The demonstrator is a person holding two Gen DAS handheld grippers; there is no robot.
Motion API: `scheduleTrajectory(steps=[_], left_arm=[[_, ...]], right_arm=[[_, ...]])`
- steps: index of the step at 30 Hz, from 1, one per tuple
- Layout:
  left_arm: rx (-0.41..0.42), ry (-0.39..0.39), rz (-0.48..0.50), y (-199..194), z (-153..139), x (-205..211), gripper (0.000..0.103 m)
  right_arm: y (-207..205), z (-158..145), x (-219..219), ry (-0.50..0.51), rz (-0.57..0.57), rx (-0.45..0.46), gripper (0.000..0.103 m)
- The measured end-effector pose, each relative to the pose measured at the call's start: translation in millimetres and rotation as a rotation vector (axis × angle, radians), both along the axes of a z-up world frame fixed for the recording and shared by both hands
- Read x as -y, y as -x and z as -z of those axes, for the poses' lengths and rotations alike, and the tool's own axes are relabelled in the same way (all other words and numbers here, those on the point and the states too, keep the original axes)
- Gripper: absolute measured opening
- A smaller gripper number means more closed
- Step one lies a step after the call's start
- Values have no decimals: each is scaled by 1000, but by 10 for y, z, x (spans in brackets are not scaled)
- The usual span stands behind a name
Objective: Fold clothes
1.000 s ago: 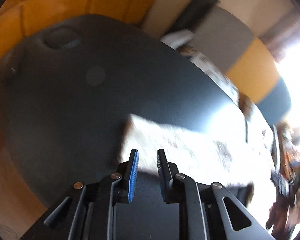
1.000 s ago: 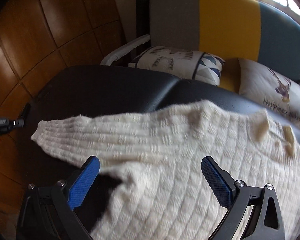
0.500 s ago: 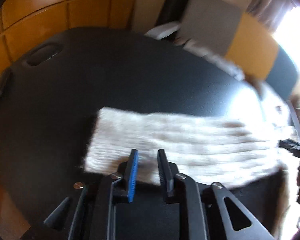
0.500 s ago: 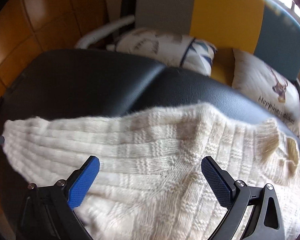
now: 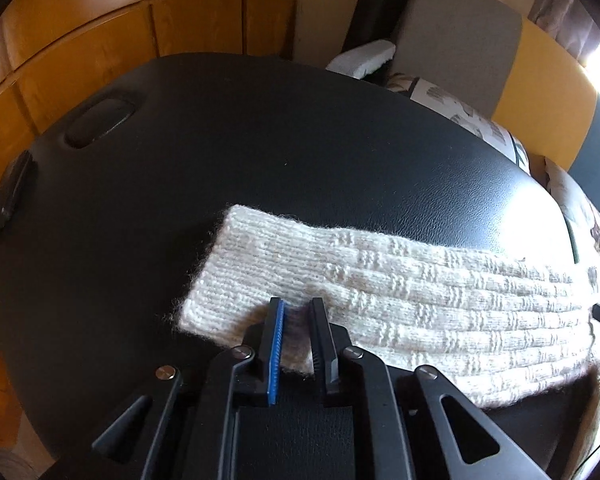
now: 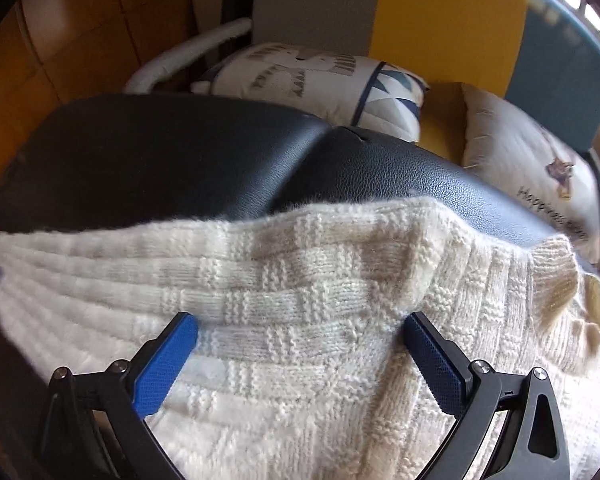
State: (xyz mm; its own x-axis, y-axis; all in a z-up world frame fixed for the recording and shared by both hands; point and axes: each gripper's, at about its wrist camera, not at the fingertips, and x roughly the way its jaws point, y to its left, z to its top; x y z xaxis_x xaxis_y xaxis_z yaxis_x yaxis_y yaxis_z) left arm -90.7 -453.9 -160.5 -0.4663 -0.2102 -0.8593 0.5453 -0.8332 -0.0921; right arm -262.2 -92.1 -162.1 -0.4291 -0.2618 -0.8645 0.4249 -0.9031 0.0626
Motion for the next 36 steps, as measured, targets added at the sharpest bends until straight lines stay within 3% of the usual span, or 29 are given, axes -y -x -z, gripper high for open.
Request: scheduleTrajectory(steps=[2,6,12,17,19,23,28,32,36], left_arm=[[-19,-20,5,-20,-80,-17,13],[-161,-115,76,-209,-362,-337,14],[-263,-292,396,-181,-526,-1424,15],[-271,-374,610,123,-549,-2367,15],[-224,-362,663,212,-467,-2714,15],[-60,-306,646,155,-101,-3089,11],[-76,-311,589,119,-108,-2992,9],[-186,-296,591,230,-433,-2983,11],[-258,-271,623,585,-710,-3061,16]], right_arm=[[-88,-128,-178,53,15,-22,101],[-436,-276,-471,59,4,-55,101],[-905,-184,-803,-121,7,-92,101],[-1117,-92,-1206,-105,87,-46,101],[-1163,-47,-1324,-101,116,-32,101],[-1243,122,-1520,-54,165,1,102],[-1373,156,-1633,-4,178,-46,103],[-1359,56,-1661,45,144,-53,102],[-1207,-232,-1744,71,132,-158,102]])
